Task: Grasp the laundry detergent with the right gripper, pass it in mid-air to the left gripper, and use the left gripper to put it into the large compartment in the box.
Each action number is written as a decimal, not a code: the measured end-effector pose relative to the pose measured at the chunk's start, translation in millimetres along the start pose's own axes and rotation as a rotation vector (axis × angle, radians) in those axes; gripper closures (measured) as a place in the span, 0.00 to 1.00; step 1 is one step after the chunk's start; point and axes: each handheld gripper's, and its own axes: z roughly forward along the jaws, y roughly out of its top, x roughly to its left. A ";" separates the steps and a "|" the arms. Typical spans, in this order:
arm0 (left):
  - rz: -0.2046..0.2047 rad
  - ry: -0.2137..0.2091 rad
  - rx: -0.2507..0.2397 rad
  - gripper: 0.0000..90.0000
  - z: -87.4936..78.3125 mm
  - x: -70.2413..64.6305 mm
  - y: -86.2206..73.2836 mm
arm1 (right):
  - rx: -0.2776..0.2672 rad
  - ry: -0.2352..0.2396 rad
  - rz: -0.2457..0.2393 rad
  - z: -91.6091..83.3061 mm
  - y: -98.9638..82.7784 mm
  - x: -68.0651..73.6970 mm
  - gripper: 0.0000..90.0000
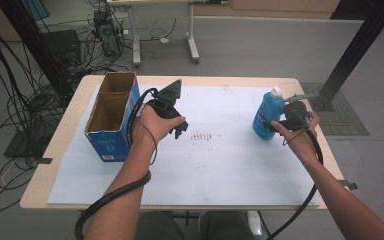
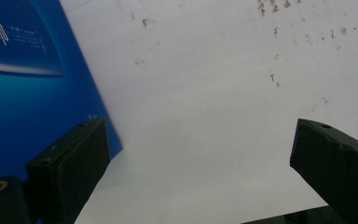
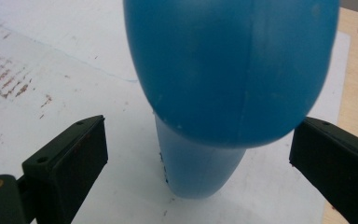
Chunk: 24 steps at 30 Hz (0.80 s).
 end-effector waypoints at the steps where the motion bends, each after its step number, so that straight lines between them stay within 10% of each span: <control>1: 0.005 0.001 0.002 0.06 0.4 0.3 0.5 | -0.007 -0.002 0.009 1.1 -0.9 -0.4 0.04; 24: 0.008 0.000 0.000 0.06 5.3 -0.4 1.3 | -0.107 -0.037 -0.019 19.9 -11.7 6.2 0.02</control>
